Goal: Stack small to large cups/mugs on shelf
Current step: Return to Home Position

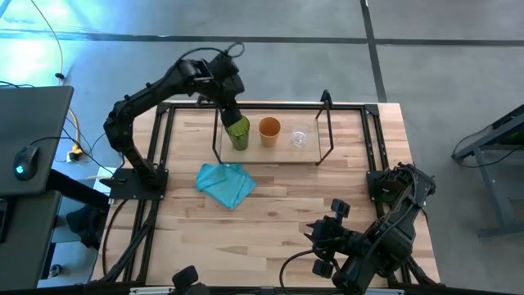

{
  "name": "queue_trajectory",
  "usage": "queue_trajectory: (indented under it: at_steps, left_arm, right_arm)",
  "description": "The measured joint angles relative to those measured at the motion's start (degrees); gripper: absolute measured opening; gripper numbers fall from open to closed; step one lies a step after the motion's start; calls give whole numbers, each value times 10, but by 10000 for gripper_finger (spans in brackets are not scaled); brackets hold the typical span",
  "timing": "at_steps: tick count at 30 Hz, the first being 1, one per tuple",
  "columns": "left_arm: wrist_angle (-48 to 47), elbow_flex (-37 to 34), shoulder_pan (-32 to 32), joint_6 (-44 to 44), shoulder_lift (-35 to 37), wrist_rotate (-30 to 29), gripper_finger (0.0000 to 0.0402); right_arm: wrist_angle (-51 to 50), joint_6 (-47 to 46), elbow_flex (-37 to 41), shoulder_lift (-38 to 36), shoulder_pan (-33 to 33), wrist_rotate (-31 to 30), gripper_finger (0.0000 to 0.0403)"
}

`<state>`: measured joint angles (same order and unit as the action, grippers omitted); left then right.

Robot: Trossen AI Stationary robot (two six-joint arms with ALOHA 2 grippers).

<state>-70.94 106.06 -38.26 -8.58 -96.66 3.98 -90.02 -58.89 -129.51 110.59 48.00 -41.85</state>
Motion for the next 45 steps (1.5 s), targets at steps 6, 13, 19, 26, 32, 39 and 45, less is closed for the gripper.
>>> queue_trajectory:
  at_steps: [6, 13, 19, 26, 32, 39, 45]
  left_arm:
    - [-40, 128, 0, -2, 0, 34, 199]
    - [-61, 290, 0, -9, 2, 84, 199]
    - [-8, 242, -4, -7, 85, 122, 200]
    - [-8, 240, -3, -8, 143, 124, 200]
    - [8, 240, -4, -8, 190, 132, 200]
    - [52, 240, -4, -1, 249, 154, 200]
    - [85, 240, -3, 15, 288, 167, 200]
  right_arm:
    - [0, 52, 0, -2, 0, -40, 94]
    - [0, 132, 0, -44, 0, -121, 94]
    - [0, 222, 0, -109, 0, -180, 94]
    - [0, 324, 0, -191, -17, -212, 94]
    - [0, 384, 0, -254, -36, -212, 94]
    - [1, 427, 0, -317, -46, -211, 94]
    - [8, 440, 0, -362, -45, -186, 94]
